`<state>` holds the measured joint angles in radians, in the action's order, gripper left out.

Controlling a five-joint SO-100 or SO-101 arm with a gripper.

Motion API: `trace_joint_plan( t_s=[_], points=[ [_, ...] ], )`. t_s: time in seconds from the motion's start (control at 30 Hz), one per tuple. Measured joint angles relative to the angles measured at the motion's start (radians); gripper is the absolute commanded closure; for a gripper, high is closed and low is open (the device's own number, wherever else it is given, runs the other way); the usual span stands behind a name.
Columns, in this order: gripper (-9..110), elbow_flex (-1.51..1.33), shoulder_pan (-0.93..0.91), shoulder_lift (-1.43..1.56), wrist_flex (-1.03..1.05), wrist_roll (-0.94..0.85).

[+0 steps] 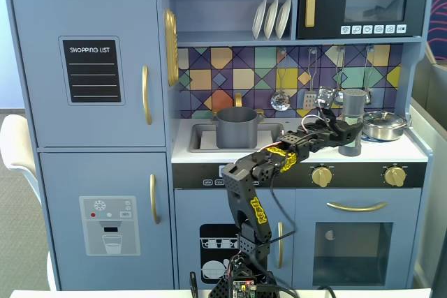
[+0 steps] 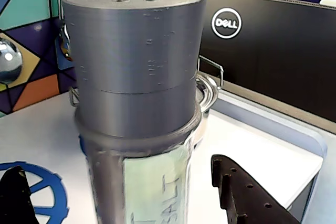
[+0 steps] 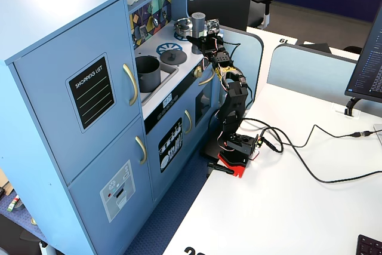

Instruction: Put salt in the gray recipient

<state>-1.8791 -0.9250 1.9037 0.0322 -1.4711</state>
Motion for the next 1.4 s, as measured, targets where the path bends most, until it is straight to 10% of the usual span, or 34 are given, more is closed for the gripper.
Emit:
trace_joint_plan(
  t_s=[0.53,0.7,1.4],
  points=[
    [62,0.268,0.012,-0.279,-0.002,-0.015],
    [101,0.318,0.031,-0.321,-0.009,-0.023],
    [101,0.426,0.167,-0.129,0.193,0.423]
  ],
)
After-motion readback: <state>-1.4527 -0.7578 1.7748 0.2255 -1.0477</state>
